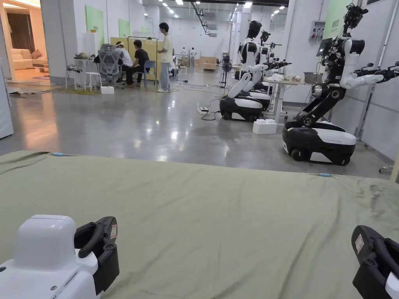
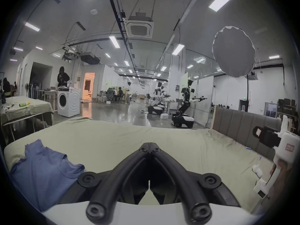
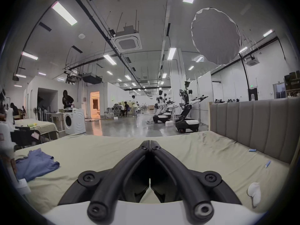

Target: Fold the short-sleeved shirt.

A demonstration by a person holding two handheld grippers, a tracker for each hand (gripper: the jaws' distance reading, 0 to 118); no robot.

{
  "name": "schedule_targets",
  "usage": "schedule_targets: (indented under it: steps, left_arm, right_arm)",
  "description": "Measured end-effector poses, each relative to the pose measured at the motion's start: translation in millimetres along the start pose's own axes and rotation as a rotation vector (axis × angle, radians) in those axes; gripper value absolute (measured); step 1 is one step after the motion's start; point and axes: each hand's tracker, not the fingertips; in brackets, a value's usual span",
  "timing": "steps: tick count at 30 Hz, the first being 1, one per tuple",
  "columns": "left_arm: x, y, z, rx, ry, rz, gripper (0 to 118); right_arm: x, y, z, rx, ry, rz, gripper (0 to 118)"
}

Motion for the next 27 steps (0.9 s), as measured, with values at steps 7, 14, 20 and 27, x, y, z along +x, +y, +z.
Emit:
schedule_targets:
  steps: [7,14,20,27]
  left_arm:
    - [-55,3,51,-0.020,0.097,0.074,0]
    - [-166,5,165,-0.065,0.542,0.060,0]
    - [-241,-17,236,-0.149,0.746,0.172,0]
    - [-284,-47,185,-0.306,0.606,0.194,0]
  right_arm:
    - [-52,-2,-19,-0.045,0.210,0.025,2]
    - [-181,-18,-39,-0.122,0.561,-0.030,2]
    - [-266,-44,-47,-0.202,0.793,-0.016,2]
    - [-286,-71,-62,-0.276,0.815,0.035,2]
